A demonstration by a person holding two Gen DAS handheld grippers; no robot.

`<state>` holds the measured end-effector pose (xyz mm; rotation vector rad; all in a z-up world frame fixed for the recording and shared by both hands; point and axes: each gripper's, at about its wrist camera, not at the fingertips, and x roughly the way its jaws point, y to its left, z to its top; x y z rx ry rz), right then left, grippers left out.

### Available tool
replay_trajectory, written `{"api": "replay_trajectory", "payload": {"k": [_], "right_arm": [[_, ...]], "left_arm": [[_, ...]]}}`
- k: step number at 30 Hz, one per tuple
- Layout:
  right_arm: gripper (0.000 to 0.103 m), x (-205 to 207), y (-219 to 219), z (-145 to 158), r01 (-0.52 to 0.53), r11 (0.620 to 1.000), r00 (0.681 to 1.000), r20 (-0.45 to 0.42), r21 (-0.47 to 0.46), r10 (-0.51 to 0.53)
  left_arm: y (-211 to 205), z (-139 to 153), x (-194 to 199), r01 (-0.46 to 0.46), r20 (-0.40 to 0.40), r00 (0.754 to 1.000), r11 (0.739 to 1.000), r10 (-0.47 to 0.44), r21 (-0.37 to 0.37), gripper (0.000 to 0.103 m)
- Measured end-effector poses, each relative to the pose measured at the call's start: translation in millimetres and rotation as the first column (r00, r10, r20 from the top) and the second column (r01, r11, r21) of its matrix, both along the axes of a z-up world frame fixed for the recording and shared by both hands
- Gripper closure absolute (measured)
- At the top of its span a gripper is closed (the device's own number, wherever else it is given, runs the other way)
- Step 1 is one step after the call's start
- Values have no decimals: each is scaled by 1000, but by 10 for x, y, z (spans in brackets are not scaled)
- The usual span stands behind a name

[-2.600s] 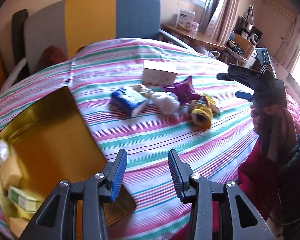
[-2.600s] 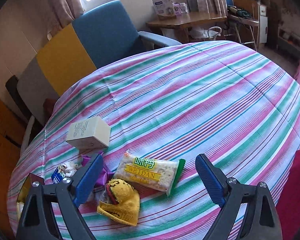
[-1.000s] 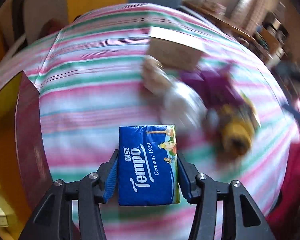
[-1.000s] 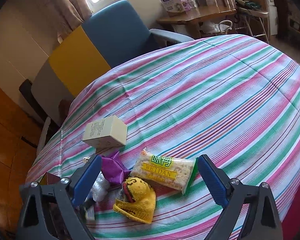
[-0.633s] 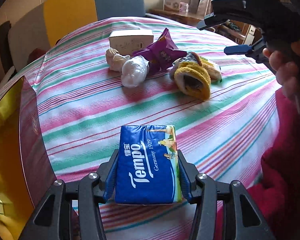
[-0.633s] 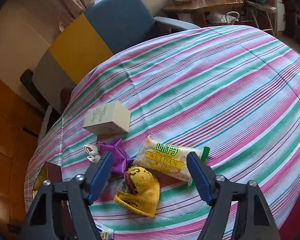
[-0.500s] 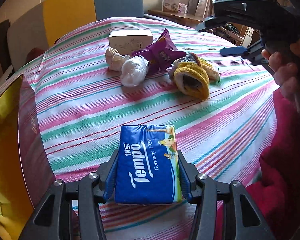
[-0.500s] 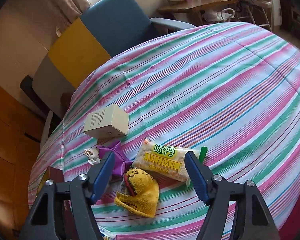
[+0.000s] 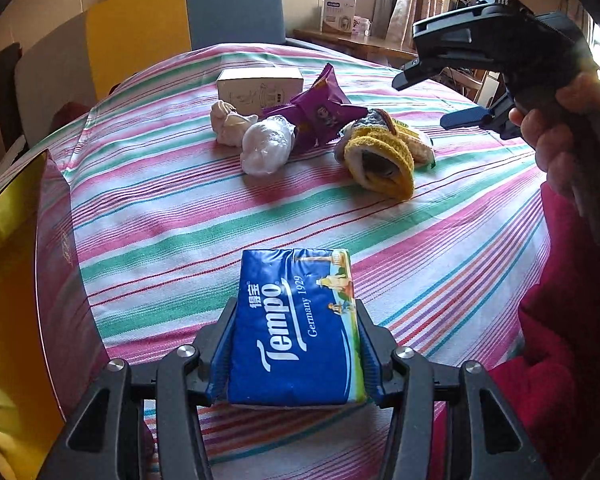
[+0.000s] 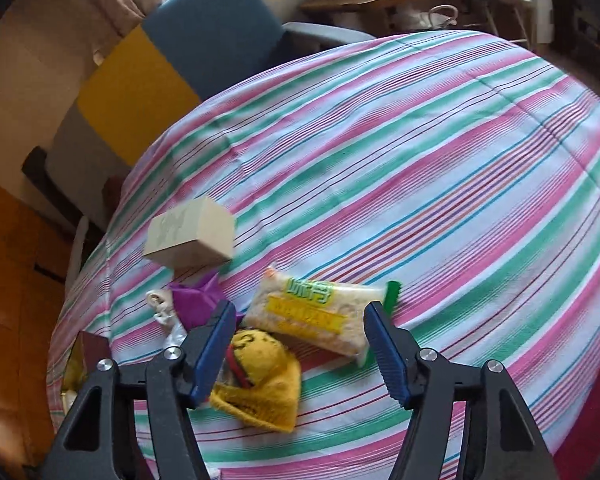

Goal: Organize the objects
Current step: 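Hold the tissue pack in the left gripper while the right gripper grasps the yellow knit hat, then lower the tissue pack into the gold tray and open the left gripper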

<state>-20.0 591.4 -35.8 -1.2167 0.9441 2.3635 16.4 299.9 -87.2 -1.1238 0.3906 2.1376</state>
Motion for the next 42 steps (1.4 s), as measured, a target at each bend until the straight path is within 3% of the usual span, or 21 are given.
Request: {"api": "replay_trajectory", "payload": {"k": [3, 7, 9, 11, 18, 19, 20, 21, 25, 28, 32, 38, 42], "right_arm": [[38, -28, -43, -18, -35, 999, 999, 9, -15, 35], [35, -153, -241, -90, -195, 974, 981, -7, -116, 195], [32, -204, -354, -125, -241, 965, 969, 21, -104, 245], [22, -232, -395, -154, -261, 959, 963, 32, -108, 266], [20, -339, -547, -270, -307, 950, 941, 130, -51, 311], [21, -341, -567, -286, -313, 949, 937, 149, -34, 315], [39, -364, -595, -301, -321, 947, 933, 174, 2, 316], [68, -396, -621, -320, -331, 943, 927, 196, 35, 319], [68, -428, -647, -374, -358, 931, 913, 234, 71, 333], [62, -422, -553, -449, -337, 941, 917, 227, -2, 329], [59, -406, -499, -479, -324, 946, 920, 224, -24, 321], [58, -394, -492, -478, -332, 943, 919, 222, -7, 326], [58, -391, -505, -459, -345, 938, 914, 232, 16, 332]], "left_arm": [[-8, -6, -1, 1, -1, 1000, 1000, -1, 6, 50], [-10, -7, -12, -1, 6, 1000, 1000, 1, 13, 50], [-10, -11, -12, -5, 7, 1000, 1000, 5, 17, 50], [-13, -14, -13, -7, 9, 1000, 1000, 7, 20, 50], [-10, -16, -9, -10, 7, 1000, 1000, 10, 22, 50], [-12, -17, -8, -10, 6, 1000, 1000, 10, 22, 50], [-10, -20, -5, -10, 6, 1000, 1000, 10, 21, 50], [-8, -21, -5, 2, 9, 1000, 1000, -2, 21, 50], [1, -15, -5, 6, 8, 1000, 1000, -6, 15, 50], [3, -1, 0, 10, 9, 1000, 1000, -10, 3, 50], [-21, 50, 16, 23, 37, 999, 1000, -24, 5, 51], [-207, 404, 139, 57, 29, 998, 994, -60, 98, 51], [-529, 770, 9, 8, 45, 999, 980, -18, 199, 51]]}}
